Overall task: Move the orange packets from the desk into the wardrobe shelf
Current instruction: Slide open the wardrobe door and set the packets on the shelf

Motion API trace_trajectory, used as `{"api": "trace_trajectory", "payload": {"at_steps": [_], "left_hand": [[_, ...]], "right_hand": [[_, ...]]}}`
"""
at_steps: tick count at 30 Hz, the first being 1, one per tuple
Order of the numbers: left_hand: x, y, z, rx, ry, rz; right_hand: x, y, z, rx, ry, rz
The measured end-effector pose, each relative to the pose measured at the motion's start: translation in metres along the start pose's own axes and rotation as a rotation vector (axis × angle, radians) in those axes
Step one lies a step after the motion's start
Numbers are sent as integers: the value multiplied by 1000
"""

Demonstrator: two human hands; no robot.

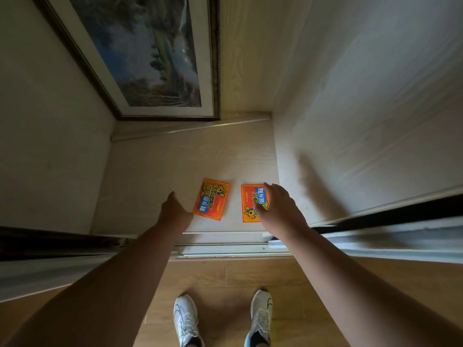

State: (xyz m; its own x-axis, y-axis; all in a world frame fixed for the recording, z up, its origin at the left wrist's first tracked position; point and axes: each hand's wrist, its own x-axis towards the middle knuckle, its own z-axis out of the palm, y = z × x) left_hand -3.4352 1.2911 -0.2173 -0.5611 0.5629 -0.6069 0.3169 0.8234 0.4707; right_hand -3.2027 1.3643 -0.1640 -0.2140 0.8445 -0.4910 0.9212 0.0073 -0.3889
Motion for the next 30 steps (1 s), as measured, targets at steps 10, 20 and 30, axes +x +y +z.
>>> {"api": "trace_trajectory", "payload": {"at_steps": [10, 20, 30], "left_hand": [[-108, 67, -70, 108, 4, 359], [-260, 124, -154, 208, 59, 643], [-335, 131, -248, 405, 146, 891]], "right_hand": [[-56, -41, -67, -39, 27, -17], [-189, -89, -181, -79, 148, -102], [-306, -132, -230, -90, 447, -40]]}}
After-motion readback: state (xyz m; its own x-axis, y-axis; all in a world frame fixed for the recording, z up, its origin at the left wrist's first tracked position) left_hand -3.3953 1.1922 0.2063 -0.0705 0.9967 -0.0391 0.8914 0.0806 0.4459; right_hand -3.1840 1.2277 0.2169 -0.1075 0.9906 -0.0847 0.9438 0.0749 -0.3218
